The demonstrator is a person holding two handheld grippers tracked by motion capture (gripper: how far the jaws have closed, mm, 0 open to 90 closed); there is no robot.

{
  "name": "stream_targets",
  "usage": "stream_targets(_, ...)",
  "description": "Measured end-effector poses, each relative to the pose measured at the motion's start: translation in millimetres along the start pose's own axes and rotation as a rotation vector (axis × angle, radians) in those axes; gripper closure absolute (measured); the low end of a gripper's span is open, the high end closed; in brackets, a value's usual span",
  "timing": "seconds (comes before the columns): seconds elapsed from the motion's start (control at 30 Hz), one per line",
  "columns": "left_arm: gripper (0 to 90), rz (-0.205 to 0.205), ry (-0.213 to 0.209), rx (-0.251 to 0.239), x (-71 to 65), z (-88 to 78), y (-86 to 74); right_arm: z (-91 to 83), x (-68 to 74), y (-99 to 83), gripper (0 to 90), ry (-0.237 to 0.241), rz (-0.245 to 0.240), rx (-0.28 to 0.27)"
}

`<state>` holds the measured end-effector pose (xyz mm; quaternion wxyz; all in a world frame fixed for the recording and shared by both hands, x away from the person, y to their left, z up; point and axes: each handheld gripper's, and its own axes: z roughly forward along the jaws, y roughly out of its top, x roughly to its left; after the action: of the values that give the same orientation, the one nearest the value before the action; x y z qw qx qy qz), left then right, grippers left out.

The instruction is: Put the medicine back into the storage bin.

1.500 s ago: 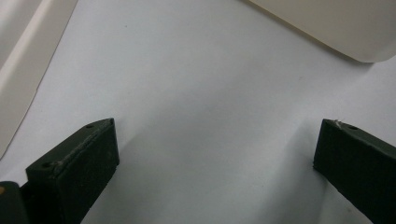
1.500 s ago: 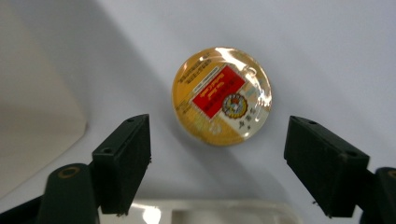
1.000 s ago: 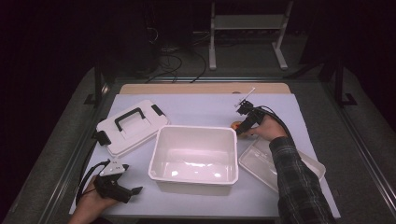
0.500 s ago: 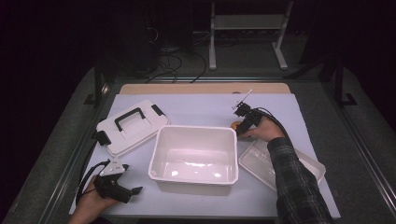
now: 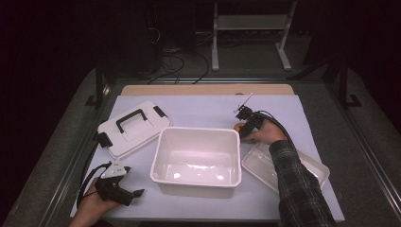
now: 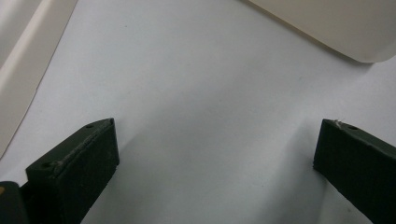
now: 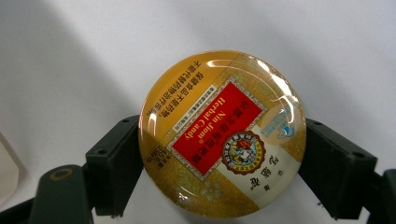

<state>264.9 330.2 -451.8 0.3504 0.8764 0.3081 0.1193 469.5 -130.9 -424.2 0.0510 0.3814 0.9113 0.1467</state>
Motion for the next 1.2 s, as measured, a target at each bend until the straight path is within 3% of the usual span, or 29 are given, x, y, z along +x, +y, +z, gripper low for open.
stream_targets(0.13, 0.0, 0.000, 0.000, 0.000, 0.0, 0.0, 0.0, -5.4, -0.8, -0.3, 19.8, 0.006, 0.007, -0.004)
stream_targets(0.33, 0.0, 0.000, 0.000, 0.001, 0.0, 0.0, 0.0, -27.7, -5.4, -1.3, 19.9, -0.003, 0.032, -0.025)
stream_targets(0.73, 0.0, 0.001, 0.001, 0.001, -0.1, 0.0, 0.0, -73.6, -1.5, 1.1, 19.9, -0.028, 0.015, -0.076)
stream_targets(1.2, 0.0, 0.001, 0.001, 0.000, -0.1, 0.1, 0.1, -126.7, 22.7, 0.6, 19.9, -0.013, -0.055, -0.163)
